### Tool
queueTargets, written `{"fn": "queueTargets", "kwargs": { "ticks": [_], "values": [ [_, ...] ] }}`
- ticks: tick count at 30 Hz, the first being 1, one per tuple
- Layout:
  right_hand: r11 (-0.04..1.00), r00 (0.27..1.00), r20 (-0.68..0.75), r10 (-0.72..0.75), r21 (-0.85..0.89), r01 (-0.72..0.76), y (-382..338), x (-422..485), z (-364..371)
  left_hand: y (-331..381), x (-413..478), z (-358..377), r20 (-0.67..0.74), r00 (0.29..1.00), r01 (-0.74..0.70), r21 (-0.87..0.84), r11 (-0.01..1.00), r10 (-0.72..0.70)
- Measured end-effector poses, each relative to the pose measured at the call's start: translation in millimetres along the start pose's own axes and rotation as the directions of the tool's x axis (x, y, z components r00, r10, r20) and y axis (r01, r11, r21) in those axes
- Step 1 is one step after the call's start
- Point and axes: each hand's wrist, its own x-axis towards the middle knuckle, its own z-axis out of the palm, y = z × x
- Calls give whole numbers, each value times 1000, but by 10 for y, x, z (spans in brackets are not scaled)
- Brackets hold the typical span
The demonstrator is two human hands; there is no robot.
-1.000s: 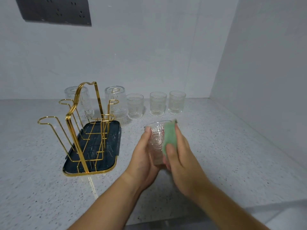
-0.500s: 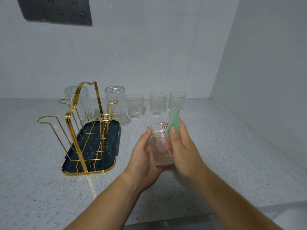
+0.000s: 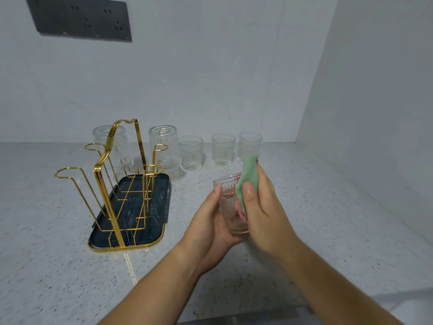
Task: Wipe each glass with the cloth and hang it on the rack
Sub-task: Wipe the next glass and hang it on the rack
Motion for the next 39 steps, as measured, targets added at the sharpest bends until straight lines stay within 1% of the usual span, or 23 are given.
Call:
{"fn": "queueTargets", "kwargs": {
  "ticks": [3,7,8,10,12,13,16,19,21,23,26,28,30,31,33,36,38,39],
  "values": [
    [998,999,43,34,45,-35,3,48,52,15,-10,2,-65,998,-6,8,1000,6],
    [998,989,148,16,54,-24,104,-221,50,-1,16,-38,-68,996,-47,74,996,52],
    [999,986,166,-1,34,-5,143,-313,44,-4,36,-54,-107,992,-55,58,997,61],
    [996,982,179,-52,-65,64,216,-449,29,-24,79,-94,-143,989,-42,27,999,45],
    [989,983,162,-91,-98,108,245,-475,5,-26,66,-67,-115,993,-19,31,999,22],
    [991,985,148,-92,-84,105,230,-442,-6,-29,67,-64,-81,997,-16,48,999,20],
    [998,996,87,-11,56,6,126,-243,-68,-31,41,-21,-4,1000,-13,45,999,14],
    [979,997,30,65,192,-69,9,-19,-62,-34,19,-3,-7,1000,-12,25,1000,12],
    [963,994,20,107,247,-109,-41,17,-3,-19,3,-3,-36,999,-10,16,1000,11],
    [972,995,53,84,216,-93,-4,-87,68,-6,-7,-21,-47,998,-30,47,998,32],
    [998,992,128,20,64,-28,112,-346,141,1,20,-57,-77,997,-24,73,997,30],
    [1000,993,122,3,-28,0,199,-410,92,-16,51,-68,-101,994,-22,93,995,32],
    [999,995,102,-2,-52,7,224,-382,21,-33,54,-50,-70,997,-23,88,996,30],
    [999,996,89,3,-42,1,197,-342,-13,-30,53,-31,-38,999,-17,70,997,20],
    [999,998,53,16,40,-18,102,-207,-64,-8,45,-17,0,1000,6,34,999,-6],
    [972,993,35,111,203,-116,-61,4,-73,-6,33,-12,3,1000,31,4,1000,-31],
    [969,990,66,123,209,-134,-90,30,-22,-7,19,-15,1,1000,-9,4,1000,9],
    [976,992,82,96,187,-110,-90,-15,22,1,13,-20,-4,999,-36,8,999,36]
  ]
}}
